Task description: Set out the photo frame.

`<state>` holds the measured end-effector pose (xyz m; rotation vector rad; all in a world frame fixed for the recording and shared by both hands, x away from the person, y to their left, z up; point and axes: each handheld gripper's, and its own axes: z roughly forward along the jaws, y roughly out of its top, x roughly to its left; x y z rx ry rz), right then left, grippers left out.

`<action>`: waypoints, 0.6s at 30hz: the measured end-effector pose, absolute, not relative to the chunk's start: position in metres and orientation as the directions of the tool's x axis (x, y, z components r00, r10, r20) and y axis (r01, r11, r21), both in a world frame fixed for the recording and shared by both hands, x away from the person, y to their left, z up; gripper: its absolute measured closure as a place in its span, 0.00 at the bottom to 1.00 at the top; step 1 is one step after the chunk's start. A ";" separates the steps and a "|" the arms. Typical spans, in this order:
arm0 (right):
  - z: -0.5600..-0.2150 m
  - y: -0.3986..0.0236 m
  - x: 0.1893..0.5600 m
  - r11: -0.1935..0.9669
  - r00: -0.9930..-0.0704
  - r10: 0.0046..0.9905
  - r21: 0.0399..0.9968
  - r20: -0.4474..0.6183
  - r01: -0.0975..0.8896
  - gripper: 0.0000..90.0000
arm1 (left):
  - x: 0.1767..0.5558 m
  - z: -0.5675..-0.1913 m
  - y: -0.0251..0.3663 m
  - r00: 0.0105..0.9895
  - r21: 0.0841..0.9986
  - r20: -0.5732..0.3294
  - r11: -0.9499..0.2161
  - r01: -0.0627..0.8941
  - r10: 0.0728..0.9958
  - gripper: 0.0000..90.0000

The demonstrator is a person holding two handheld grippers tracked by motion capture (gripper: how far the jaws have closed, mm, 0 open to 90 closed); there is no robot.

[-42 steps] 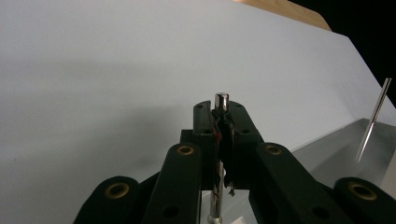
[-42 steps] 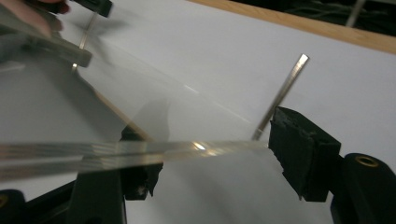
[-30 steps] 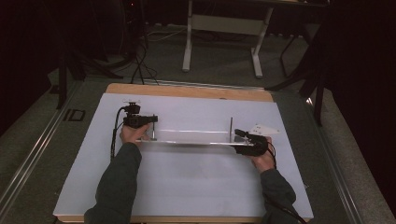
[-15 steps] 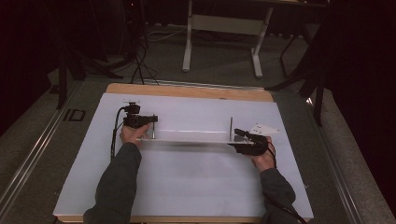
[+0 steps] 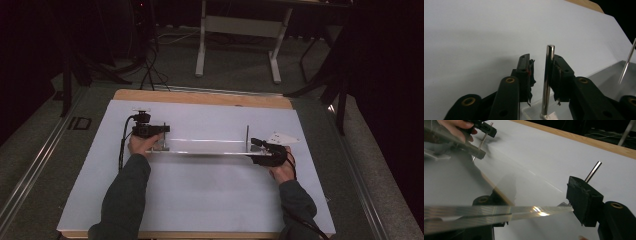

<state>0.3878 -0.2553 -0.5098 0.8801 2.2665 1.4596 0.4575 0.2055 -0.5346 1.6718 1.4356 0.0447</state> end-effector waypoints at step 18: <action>-0.507 -0.255 0.391 0.281 -0.758 0.646 0.894 0.092 0.348 0.43 | 0.439 -0.524 0.221 0.391 0.712 -0.445 0.053 0.700 0.805 0.68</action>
